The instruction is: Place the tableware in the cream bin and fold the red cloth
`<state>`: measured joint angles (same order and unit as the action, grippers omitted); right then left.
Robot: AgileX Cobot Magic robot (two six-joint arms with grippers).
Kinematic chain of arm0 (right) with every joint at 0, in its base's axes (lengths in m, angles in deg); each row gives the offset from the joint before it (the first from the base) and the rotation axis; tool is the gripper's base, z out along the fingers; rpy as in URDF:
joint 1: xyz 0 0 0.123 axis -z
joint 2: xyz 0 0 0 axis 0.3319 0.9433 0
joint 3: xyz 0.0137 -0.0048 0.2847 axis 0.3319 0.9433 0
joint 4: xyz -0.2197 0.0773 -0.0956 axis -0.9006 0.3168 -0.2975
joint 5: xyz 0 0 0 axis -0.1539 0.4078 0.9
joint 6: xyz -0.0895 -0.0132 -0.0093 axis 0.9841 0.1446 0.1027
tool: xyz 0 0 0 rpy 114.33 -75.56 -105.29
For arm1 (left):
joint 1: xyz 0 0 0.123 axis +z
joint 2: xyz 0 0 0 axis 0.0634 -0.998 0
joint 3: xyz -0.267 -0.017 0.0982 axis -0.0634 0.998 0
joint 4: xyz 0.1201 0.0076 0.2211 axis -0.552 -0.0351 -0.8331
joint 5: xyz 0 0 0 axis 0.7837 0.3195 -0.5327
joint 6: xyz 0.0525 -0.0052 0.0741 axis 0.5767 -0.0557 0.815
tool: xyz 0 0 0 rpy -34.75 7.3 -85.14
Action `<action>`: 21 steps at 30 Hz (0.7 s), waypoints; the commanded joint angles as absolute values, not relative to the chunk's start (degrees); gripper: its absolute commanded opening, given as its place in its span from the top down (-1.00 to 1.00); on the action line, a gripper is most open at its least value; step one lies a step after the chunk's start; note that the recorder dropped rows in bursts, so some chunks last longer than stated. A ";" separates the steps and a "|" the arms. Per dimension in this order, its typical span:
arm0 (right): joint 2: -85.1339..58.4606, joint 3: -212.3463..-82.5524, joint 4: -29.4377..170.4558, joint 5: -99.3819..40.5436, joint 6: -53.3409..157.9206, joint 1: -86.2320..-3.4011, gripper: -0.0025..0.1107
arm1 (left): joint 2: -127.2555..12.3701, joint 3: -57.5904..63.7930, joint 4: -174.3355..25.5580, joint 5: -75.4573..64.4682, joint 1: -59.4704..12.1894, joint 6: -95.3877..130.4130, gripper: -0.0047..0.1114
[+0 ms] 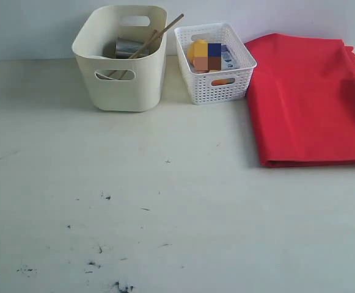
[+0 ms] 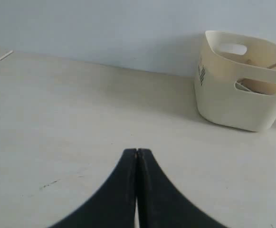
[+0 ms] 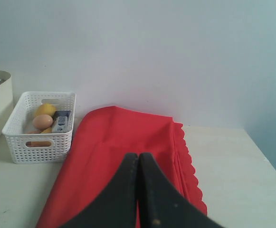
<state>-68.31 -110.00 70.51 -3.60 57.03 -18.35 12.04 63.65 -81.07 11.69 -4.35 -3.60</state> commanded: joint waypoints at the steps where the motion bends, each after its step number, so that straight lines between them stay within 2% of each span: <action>1: -68.48 -109.74 70.51 -3.84 56.92 -18.36 0.96 | 12.37 63.79 -81.27 13.06 -4.16 -3.23 0.92; 21: -68.48 -109.74 70.51 -3.84 56.92 -18.36 0.96 | 12.37 63.79 -81.27 15.04 -4.16 -3.23 0.92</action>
